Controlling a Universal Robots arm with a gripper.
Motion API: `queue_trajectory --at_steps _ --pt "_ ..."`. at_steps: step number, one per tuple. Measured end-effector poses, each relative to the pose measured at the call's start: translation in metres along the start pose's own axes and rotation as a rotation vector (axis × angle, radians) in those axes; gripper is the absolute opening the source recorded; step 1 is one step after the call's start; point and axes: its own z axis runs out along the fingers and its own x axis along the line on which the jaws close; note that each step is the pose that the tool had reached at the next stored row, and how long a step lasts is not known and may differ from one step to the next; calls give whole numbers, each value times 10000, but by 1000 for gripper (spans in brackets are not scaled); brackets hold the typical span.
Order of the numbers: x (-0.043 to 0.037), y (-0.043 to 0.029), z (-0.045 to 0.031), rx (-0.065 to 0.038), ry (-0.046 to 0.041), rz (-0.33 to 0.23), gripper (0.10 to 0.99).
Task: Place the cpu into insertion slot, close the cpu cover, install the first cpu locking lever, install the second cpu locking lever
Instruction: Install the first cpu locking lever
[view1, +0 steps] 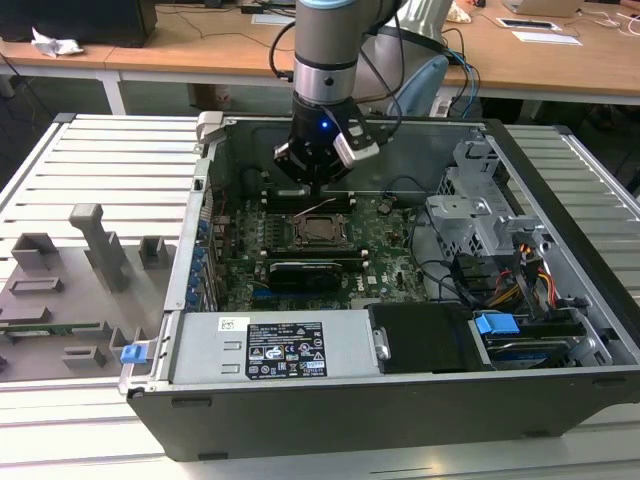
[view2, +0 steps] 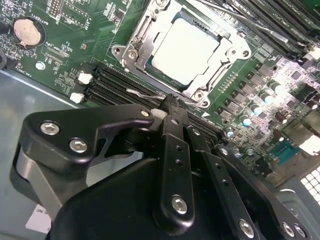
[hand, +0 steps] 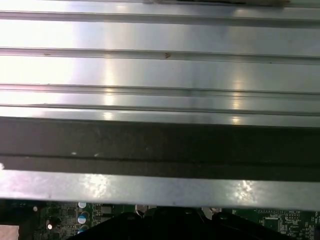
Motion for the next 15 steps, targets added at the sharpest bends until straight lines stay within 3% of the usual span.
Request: queue_trajectory --at_steps 6,15 --pt "-18 13 23 -3 0 -35 106" --pt "-119 70 48 -4 0 -34 106"
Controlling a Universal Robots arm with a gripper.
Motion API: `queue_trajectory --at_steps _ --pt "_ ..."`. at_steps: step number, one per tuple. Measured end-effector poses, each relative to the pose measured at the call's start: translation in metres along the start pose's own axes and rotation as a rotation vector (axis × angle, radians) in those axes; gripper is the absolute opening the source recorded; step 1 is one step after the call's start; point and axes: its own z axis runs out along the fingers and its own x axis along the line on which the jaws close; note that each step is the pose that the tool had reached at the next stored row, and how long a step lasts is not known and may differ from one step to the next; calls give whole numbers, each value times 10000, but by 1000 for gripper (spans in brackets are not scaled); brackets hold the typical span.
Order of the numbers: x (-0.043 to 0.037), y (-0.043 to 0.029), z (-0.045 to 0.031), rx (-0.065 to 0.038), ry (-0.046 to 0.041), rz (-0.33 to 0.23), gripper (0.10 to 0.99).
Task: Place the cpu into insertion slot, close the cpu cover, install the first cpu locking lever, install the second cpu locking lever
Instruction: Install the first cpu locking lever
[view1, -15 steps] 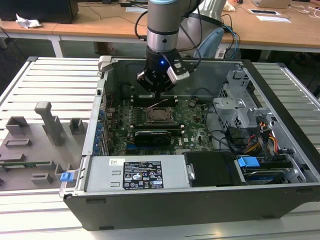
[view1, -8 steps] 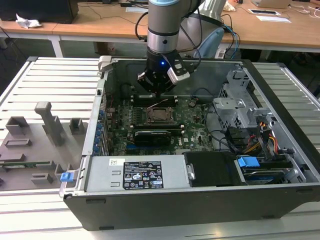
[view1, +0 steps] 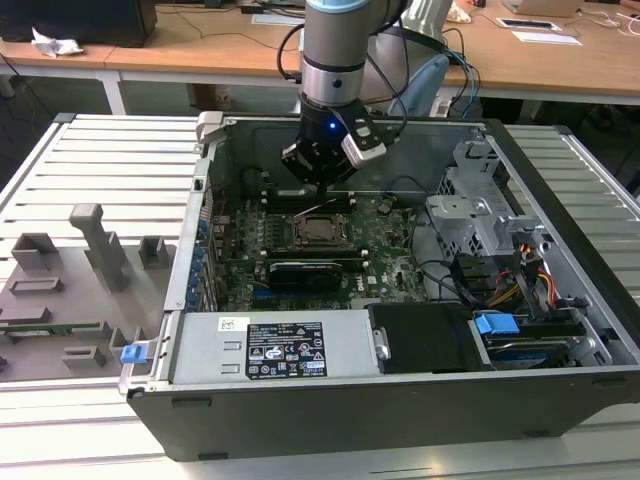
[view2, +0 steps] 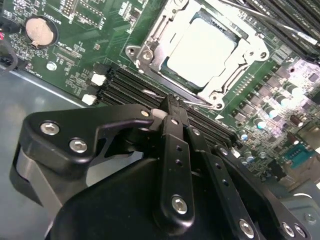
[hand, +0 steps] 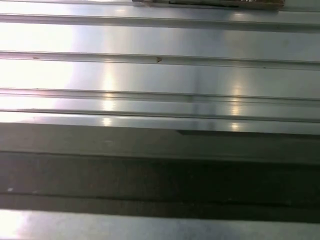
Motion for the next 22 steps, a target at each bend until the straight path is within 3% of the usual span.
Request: queue_trajectory --at_steps 22 --pt "-124 9 145 1 1 -39 106"
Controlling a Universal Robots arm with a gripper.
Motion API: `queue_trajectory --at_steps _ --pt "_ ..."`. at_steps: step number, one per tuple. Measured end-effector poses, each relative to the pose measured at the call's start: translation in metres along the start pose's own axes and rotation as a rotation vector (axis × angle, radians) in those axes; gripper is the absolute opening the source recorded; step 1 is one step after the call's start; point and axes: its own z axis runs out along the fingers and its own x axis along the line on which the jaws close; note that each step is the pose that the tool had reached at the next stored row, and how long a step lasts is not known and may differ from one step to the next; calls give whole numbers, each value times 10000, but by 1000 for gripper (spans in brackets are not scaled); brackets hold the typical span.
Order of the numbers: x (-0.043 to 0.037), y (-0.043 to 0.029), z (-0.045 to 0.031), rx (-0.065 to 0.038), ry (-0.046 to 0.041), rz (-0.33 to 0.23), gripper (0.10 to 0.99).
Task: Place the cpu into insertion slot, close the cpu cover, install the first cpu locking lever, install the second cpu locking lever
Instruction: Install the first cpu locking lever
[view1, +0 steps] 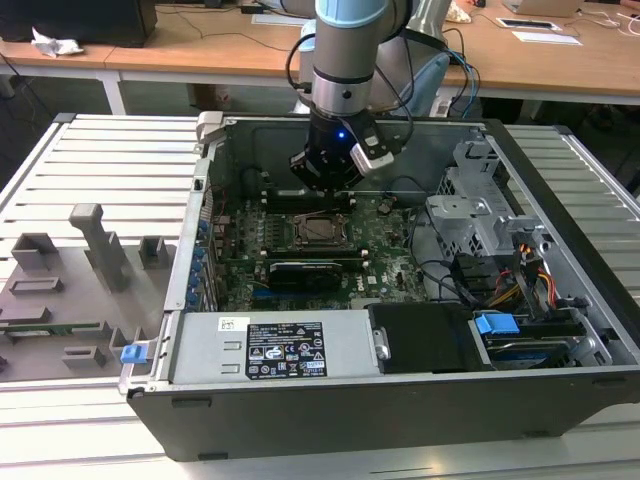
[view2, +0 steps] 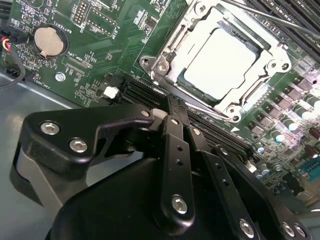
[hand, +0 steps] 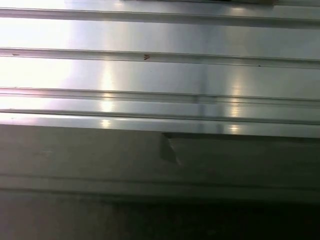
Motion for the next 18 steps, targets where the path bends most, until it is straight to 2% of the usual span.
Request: queue_trajectory --at_steps 18 --pt "-5 0 67 68 4 0 106"
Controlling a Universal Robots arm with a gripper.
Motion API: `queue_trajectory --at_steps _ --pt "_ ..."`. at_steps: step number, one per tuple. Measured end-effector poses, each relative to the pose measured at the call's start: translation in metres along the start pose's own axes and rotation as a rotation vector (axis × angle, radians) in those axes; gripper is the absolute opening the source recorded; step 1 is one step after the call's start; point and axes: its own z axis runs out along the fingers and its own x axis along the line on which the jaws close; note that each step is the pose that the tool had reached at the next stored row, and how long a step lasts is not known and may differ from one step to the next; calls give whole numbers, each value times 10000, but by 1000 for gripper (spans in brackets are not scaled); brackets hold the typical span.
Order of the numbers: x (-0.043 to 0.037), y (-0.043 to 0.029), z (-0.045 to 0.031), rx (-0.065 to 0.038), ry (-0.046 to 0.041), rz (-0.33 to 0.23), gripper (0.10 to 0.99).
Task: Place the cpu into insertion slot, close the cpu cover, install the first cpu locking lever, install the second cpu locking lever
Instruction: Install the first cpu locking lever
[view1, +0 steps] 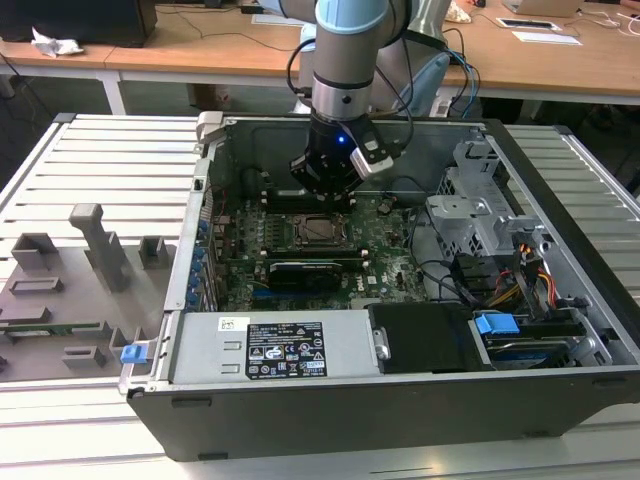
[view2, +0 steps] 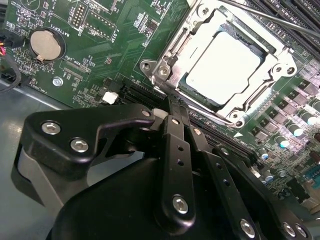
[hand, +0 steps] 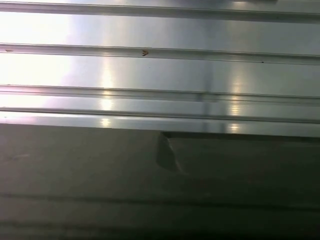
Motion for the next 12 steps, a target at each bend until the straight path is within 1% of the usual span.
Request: queue_trajectory --at_steps 6,7,12 --pt "0 0 19 21 0 0 106" --pt "-1 2 26 7 -7 0 106" --pt "-1 0 36 35 5 2 106"
